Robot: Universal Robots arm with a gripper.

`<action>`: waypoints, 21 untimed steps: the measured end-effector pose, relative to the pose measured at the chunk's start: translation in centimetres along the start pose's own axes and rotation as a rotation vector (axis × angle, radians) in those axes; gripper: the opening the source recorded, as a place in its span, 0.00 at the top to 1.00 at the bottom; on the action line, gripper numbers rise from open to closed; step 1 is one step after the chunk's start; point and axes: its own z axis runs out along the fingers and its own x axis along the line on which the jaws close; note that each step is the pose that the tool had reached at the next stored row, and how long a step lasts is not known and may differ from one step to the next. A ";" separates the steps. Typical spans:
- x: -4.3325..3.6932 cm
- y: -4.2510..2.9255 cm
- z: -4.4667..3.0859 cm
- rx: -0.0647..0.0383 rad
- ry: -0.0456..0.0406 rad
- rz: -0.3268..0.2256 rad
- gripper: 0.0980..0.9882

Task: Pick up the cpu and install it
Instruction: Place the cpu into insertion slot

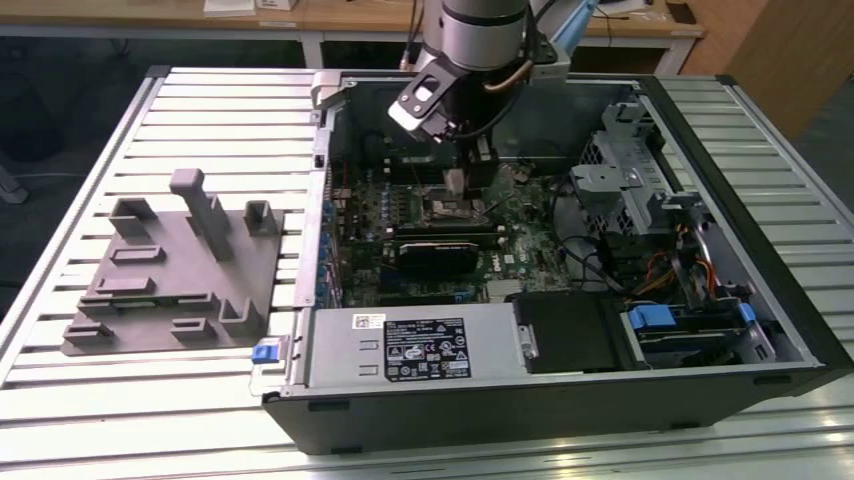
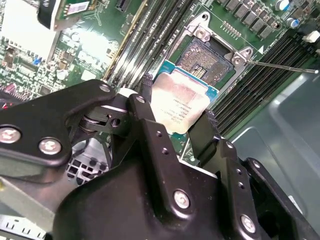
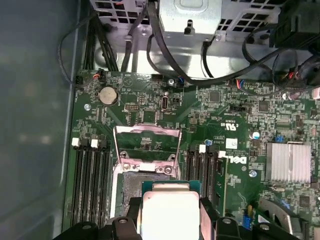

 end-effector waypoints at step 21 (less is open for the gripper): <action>0.43 -0.13 2.48 0.000 -0.0052 0.016 0.50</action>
